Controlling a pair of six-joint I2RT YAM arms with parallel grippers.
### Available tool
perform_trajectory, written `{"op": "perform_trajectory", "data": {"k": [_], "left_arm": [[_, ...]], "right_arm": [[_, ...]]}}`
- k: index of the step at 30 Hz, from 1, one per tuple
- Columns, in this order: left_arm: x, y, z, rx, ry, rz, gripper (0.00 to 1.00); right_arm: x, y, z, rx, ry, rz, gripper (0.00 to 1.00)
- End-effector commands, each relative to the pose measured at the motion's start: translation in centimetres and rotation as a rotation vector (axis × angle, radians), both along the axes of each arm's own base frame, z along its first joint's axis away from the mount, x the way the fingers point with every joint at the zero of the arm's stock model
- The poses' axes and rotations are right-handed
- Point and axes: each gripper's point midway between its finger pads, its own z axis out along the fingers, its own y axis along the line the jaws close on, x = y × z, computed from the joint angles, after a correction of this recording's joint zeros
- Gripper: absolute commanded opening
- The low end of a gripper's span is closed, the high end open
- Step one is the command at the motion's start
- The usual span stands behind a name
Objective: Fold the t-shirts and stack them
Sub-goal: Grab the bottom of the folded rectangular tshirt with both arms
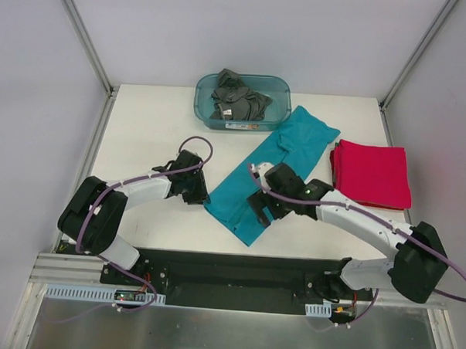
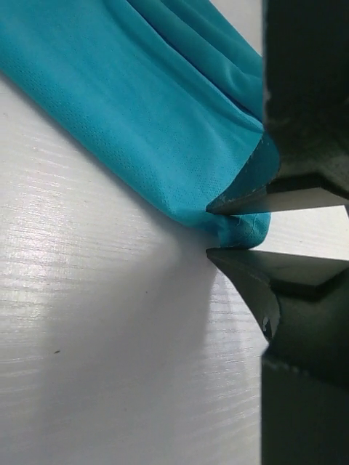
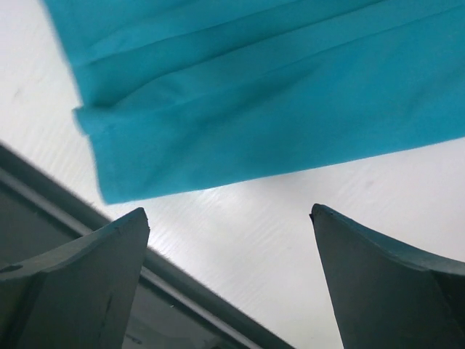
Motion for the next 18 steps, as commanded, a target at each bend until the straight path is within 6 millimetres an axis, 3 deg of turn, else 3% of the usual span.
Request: {"op": "perform_trajectory", "data": {"k": [1,4,10,18], "left_arm": [[-1.9,2.1,-3.2,0.098,0.087,0.015,0.21],[-2.3,2.1,-3.2,0.086,0.085,0.011,0.0],[-3.0,2.4,-3.2,0.074,0.079,0.023,0.0],[-3.2,2.2,-3.2,0.06,0.087,0.025,0.0]], "right_arm": [[-2.6,4.0,1.9,0.113,-0.079,0.048,0.97],[-5.2,6.2,0.7,0.066,-0.065,0.139,0.99],[-8.4,8.4,-2.2,-0.068,-0.006,0.261,0.9],[-9.4,9.6,-5.2,-0.12,0.073,0.303,0.74]]}}
